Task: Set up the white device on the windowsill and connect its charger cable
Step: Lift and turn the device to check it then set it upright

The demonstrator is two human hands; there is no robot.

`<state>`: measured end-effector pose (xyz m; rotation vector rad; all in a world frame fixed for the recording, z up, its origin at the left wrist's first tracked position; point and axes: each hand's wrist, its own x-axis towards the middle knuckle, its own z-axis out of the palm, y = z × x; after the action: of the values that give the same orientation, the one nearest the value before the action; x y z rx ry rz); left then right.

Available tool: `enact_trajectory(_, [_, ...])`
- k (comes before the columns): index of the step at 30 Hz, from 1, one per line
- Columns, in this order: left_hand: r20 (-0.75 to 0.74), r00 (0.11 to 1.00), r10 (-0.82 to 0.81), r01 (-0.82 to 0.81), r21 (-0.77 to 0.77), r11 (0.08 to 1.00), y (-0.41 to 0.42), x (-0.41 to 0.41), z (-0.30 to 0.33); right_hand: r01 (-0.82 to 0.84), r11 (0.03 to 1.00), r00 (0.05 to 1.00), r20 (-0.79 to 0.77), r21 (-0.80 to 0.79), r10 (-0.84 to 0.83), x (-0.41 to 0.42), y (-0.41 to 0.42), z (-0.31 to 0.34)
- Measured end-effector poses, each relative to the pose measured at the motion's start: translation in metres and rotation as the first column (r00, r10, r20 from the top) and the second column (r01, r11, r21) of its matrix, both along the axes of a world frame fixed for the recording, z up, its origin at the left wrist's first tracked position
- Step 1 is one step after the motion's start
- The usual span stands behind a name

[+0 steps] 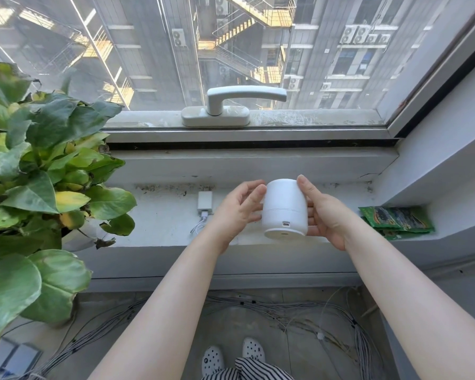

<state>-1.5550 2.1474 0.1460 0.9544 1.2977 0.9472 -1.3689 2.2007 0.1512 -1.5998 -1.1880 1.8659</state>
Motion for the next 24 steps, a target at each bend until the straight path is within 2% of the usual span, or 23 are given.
enact_trajectory(4, [0.007, 0.999, -0.054, 0.054, -0.096, 0.994, 0.001, 0.005, 0.006, -0.022, 1.000, 1.000, 0.016, -0.021, 0.022, -0.004, -0.005, 0.001])
enact_trajectory(7, [0.002, 1.000, -0.019, 0.019, -0.155, 0.988, 0.002, 0.006, 0.006, -0.031, 0.999, 0.998, 0.050, -0.006, 0.032, -0.008, -0.008, 0.004])
enact_trajectory(10, [0.060, 0.997, 0.045, -0.030, -0.226, 0.974, 0.004, 0.005, 0.009, -0.048, 0.997, 0.996, 0.073, 0.058, 0.043, -0.008, -0.013, 0.007])
enact_trajectory(13, [0.109, 0.987, 0.116, -0.081, -0.288, 0.954, 0.006, 0.003, 0.011, -0.067, 0.986, 0.998, -0.002, 0.151, 0.068, -0.003, -0.017, 0.010])
enact_trajectory(18, [0.151, 0.975, 0.160, -0.096, -0.361, 0.927, 0.008, 0.000, 0.017, -0.157, 0.960, 0.944, -0.250, 0.230, 0.214, 0.007, -0.022, 0.007])
enact_trajectory(21, [0.134, 0.977, 0.164, -0.104, -0.369, 0.924, 0.009, 0.000, 0.019, -0.212, 0.942, 0.931, -0.239, 0.259, 0.275, 0.007, -0.022, 0.006])
enact_trajectory(24, [0.120, 0.981, 0.150, -0.097, -0.365, 0.926, 0.009, 0.000, 0.018, -0.204, 0.944, 0.938, -0.224, 0.258, 0.264, 0.006, -0.021, 0.004])
